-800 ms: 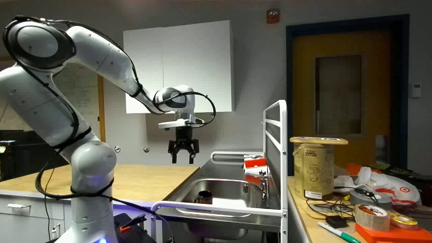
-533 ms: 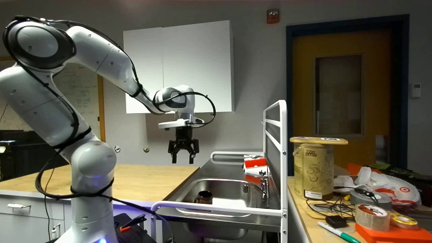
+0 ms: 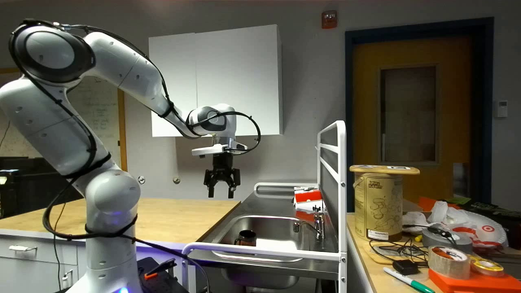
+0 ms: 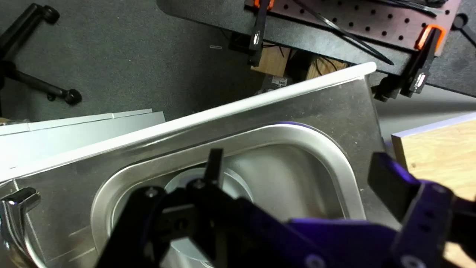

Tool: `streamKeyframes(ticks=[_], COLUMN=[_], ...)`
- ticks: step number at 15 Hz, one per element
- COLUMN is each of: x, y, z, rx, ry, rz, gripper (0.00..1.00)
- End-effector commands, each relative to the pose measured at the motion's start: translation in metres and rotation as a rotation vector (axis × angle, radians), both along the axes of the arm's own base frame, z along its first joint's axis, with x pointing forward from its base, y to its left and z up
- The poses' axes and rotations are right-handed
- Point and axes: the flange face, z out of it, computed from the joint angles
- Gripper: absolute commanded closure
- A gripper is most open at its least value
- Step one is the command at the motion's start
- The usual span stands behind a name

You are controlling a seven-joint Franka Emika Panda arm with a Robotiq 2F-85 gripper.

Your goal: Pick up the cup from the sink and put it on the counter

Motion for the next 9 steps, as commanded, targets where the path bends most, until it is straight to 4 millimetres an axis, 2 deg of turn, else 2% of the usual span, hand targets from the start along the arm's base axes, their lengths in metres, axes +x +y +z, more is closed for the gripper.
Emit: streamKeyframes(ticks=[1,9], x=[0.040,0.177], y=[-0.003,0.004], z=[-0.003,-0.021], rx=[0.005,0.017], ry=[0.042,-0.009], rz=[-0.125,-0.421], gripper=[0.00,0.00])
